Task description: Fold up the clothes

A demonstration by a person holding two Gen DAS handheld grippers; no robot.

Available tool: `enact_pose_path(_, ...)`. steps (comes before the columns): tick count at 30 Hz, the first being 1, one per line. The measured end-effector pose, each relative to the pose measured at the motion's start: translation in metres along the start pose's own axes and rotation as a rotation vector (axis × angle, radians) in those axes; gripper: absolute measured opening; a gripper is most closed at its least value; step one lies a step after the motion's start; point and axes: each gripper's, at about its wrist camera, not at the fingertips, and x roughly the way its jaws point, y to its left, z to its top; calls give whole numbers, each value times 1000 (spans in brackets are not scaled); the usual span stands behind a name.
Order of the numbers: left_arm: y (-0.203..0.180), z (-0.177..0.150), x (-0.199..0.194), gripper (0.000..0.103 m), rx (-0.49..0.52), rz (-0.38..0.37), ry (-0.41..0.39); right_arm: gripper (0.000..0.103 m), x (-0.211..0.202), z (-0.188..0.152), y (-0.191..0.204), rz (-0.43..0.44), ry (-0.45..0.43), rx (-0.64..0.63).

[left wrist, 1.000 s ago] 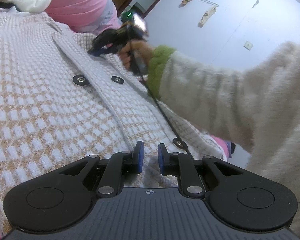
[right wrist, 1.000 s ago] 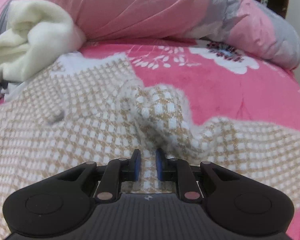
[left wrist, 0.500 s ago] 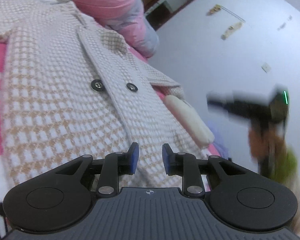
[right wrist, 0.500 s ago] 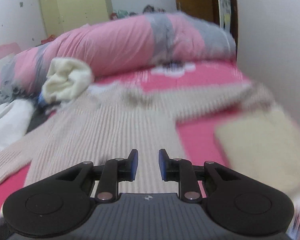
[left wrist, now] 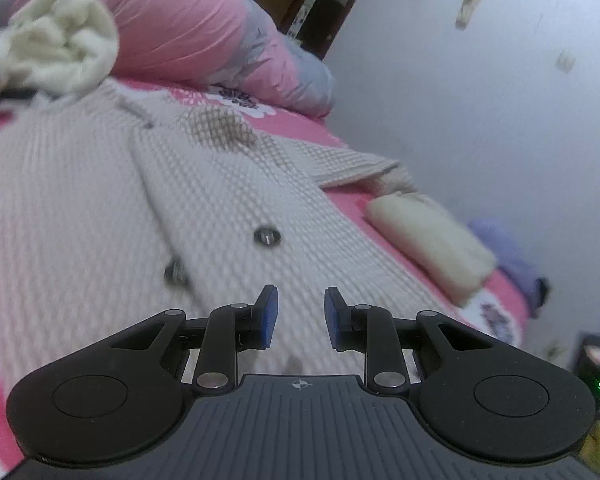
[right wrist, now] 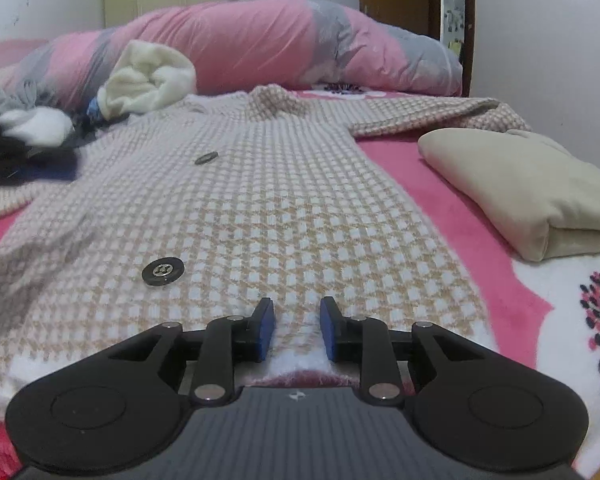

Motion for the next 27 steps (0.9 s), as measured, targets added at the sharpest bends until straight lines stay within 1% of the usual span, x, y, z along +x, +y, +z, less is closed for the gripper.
enact_pose_path(3, -4, 26, 37, 25, 55, 60, 28, 28, -4, -5, -5, 21, -12, -2)
enact_pose_path(4, -1, 28, 50, 25, 70, 67, 38, 28, -6, -6, -7, 30, -11, -1)
enact_pose_path(7, 11, 22, 77, 25, 80, 120, 77, 28, -10, 5, -18, 87, 34, 11)
enact_pose_path(8, 18, 17, 87, 25, 68, 129, 102, 29, -10, 13, -23, 109, 47, 26)
enact_pose_path(9, 23, 12, 90, 25, 57, 117, 95, 29, -9, 26, -31, 125, 38, 53)
enact_pose_path(11, 31, 5, 93, 26, 41, 93, 75, 40, -9, 55, -51, 151, -9, 114)
enact_pose_path(12, 33, 3, 93, 26, 35, 82, 63, 53, -7, 72, -60, 153, -41, 152)
enact_pose_path(13, 36, 1, 92, 26, 30, 70, 50, 60, -4, 90, -69, 150, -79, 196)
enact_pose_path(14, 38, -1, 92, 26, 24, 58, 38, 66, 8, 109, -81, 141, -97, 238)
enact_pose_path(16, 42, -5, 91, 26, 13, 34, 13, 69, 38, 144, -108, 119, -112, 318)
enact_pose_path(18, 48, -8, 90, 26, -11, 8, -3, 71, 69, 179, -135, 97, -126, 398)
enact_pose_path(21, 56, -8, 90, 26, -61, -37, -16, 73, 133, 221, -171, 43, -94, 507)
enact_pose_path(24, 60, -8, 89, 26, -93, -68, -28, 73, 199, 249, -211, -97, -48, 627)
enact_pose_path(27, 65, -11, 88, 26, -113, -94, -42, 73, 242, 250, -264, -189, -20, 834)
